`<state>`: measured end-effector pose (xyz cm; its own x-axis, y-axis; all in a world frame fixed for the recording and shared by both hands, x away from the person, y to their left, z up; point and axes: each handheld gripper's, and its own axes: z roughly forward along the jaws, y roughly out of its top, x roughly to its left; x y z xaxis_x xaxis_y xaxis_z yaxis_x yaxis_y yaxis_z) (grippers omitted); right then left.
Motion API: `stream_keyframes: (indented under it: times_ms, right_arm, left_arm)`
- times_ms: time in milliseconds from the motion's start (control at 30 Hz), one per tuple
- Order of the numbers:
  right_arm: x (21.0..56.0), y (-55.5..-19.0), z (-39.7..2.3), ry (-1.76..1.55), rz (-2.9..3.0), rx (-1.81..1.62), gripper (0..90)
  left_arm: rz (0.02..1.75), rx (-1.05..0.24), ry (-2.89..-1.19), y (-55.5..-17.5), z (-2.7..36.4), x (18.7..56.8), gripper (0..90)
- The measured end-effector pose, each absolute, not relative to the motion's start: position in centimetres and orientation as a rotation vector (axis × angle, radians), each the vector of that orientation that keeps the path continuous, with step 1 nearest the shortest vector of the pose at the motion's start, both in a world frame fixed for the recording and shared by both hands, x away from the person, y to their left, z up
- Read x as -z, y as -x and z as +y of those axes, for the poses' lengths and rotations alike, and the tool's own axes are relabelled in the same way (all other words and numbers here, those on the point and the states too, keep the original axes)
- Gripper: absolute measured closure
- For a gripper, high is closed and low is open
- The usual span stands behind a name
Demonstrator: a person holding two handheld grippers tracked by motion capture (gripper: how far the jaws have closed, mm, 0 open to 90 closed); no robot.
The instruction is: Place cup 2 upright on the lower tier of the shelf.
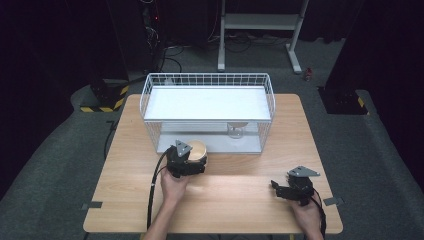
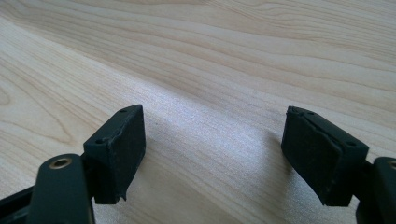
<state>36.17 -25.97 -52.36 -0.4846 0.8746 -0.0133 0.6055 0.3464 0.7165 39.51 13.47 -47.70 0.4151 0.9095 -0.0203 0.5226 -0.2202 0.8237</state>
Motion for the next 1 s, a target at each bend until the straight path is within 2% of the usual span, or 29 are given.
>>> stream_keyframes:
  times_ms: [600,1000]
  right_arm:
    - [52.4,-36.2,-26.0,-1.299,2.219,-0.926,21.9]
    - [52.4,-36.2,-26.0,-1.298,2.218,-0.925,21.9]
  left_arm:
    - [1.255,-0.662,-1.865,-41.1,14.1,46.2,10.0]
    - [1.328,-0.689,-1.83,-42.6,14.6,47.0,10.1]
